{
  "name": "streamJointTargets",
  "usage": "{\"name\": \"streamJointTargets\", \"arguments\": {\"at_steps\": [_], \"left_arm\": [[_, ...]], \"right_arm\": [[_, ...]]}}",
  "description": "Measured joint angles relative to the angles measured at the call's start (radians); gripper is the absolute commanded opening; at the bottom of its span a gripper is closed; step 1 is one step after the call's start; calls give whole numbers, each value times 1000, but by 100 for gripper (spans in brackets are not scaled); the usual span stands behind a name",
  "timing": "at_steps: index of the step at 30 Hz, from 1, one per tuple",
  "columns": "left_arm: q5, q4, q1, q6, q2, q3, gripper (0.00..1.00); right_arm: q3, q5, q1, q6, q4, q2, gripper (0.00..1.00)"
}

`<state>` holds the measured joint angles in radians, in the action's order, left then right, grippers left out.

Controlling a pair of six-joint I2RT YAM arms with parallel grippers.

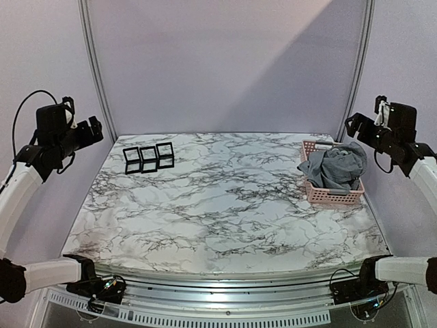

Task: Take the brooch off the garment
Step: Pick up the flattened clothing from the bin.

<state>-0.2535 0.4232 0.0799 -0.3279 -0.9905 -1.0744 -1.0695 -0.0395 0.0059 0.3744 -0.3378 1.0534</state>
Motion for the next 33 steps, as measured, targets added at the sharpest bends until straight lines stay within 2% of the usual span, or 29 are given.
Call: {"name": "streamJointTargets", "arguments": {"at_steps": [3, 9, 25, 29, 31, 33], "left_arm": [[8, 10, 0, 23, -11, 21, 99], [5, 22, 0, 61, -25, 27, 100], [21, 24, -1, 75, -14, 39, 100], [26, 23, -1, 78, -14, 40, 100], [28, 23, -1, 79, -14, 41, 100], [29, 23, -1, 80, -14, 43, 99]], "right_arm": [[-79, 63, 58, 10, -77, 132, 99], [-169, 172, 79, 74, -178, 396, 99], [-268, 198, 14, 149, -157, 800, 97], [-275, 197, 5, 159, -129, 850, 72], [-266, 192, -13, 171, -105, 867, 55], [-252, 186, -36, 174, -85, 873, 44]]}}
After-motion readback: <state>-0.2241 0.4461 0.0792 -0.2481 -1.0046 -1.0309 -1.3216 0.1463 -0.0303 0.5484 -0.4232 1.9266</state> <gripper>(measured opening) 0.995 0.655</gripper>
